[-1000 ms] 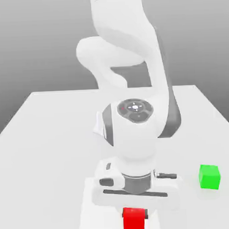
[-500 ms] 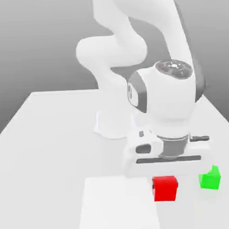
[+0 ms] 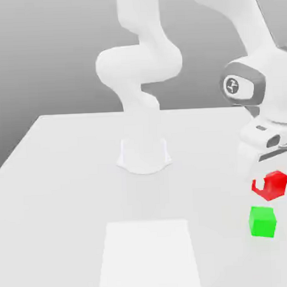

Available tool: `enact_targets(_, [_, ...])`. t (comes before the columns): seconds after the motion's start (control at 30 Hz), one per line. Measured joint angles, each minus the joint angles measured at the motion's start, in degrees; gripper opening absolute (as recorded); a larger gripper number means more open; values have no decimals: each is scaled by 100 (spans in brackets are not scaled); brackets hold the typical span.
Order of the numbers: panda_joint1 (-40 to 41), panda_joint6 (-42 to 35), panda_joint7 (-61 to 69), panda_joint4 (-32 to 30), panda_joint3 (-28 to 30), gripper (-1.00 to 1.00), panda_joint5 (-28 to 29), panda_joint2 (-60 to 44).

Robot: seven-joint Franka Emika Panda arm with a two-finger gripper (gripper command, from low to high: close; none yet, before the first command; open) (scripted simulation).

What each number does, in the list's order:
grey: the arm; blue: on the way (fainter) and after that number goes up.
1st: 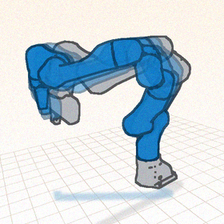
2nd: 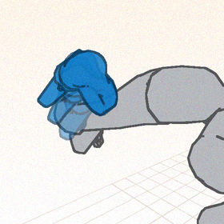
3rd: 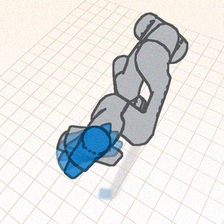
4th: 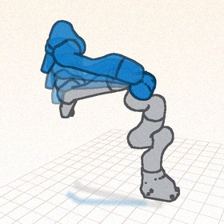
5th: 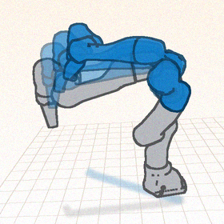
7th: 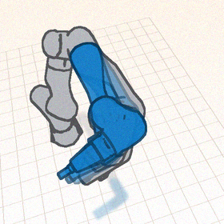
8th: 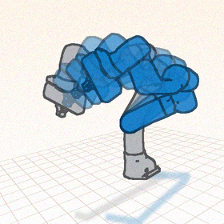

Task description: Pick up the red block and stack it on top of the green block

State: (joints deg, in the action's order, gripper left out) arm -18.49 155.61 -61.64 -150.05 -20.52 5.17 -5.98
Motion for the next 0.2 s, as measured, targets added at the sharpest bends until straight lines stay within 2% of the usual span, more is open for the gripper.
enact_targets(0.07, [-141, 363, -284, 24, 218, -100, 391, -413])
enact_targets(0.1, [-200, 488, -383, 33, 304, 100, 526, -555])
enact_targets(0.2, [-200, 488, -383, 33, 304, 100, 526, -555])
